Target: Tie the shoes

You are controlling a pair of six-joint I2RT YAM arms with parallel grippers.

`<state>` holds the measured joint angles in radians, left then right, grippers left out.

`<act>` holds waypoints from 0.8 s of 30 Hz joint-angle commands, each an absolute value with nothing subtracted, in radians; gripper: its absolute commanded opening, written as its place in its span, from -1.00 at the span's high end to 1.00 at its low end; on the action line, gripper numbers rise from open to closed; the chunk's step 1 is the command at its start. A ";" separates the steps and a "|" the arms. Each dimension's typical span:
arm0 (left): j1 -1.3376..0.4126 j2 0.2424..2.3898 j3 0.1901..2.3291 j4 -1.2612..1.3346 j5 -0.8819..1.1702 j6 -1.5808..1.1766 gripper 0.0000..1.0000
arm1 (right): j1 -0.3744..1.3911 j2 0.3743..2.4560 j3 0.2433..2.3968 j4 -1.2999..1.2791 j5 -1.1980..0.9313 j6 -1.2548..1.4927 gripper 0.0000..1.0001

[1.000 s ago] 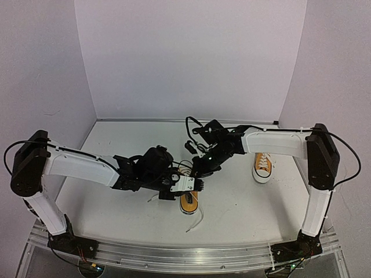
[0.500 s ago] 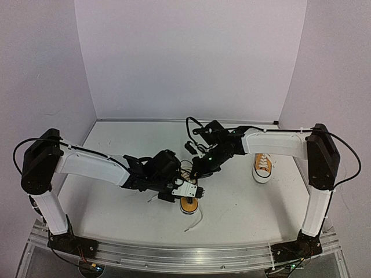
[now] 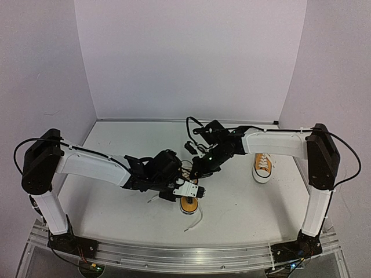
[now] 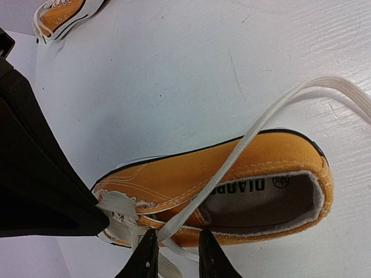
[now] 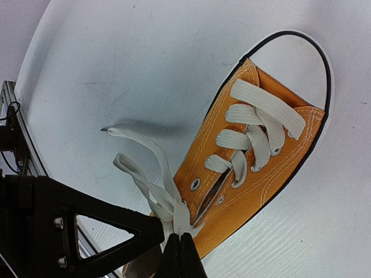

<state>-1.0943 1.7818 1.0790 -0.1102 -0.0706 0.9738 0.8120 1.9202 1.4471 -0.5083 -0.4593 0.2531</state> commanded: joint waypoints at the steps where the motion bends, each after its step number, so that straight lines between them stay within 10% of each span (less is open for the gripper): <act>1: -1.100 1.800 1.126 -0.075 -0.091 0.994 0.55 | 0.805 1.892 1.455 -0.488 -0.472 0.256 1.00; 12: -1.103 1.808 1.114 -0.036 -0.116 0.989 0.99 | 0.799 1.878 1.440 -0.475 -0.471 0.268 1.00; 24: -1.100 1.725 1.032 0.113 -0.114 0.881 1.00 | 0.793 1.854 1.410 -0.443 -0.473 0.287 1.00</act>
